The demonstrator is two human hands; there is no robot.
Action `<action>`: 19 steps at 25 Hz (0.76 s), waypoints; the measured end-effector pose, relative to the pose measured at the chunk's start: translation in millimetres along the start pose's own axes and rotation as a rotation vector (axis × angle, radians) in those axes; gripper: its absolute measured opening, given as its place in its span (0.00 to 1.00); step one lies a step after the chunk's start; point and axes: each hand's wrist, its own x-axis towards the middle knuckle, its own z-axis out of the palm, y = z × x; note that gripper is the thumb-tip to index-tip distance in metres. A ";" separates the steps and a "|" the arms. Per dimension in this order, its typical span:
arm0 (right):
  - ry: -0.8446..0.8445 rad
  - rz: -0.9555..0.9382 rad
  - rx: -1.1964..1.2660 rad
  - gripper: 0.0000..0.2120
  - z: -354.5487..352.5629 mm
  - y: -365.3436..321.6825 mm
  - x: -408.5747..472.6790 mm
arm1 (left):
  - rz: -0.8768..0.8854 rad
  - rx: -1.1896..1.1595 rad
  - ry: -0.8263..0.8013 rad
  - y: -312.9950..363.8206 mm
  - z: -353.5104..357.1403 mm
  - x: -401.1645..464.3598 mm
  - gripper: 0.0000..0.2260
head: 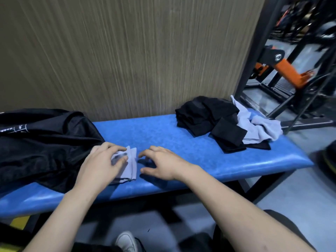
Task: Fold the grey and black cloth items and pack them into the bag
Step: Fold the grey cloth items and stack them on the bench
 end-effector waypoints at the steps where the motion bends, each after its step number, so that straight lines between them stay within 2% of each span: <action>1: 0.003 0.006 -0.002 0.23 -2.3 4.0 -4.0 | 0.015 -0.010 -0.004 6.2 3.3 1.8 0.09; 8: 0.059 0.066 -0.014 0.18 -19.5 41.9 -44.1 | 0.151 -0.073 -0.128 52.2 33.5 13.0 0.11; 14: 0.075 0.134 0.004 0.15 -38.0 72.1 -80.3 | 0.233 -0.028 -0.234 90.4 58.5 20.0 0.13; 19: 0.090 0.187 0.024 0.15 -47.8 98.7 -103.6 | 0.267 -0.047 -0.395 126.7 82.8 24.9 0.17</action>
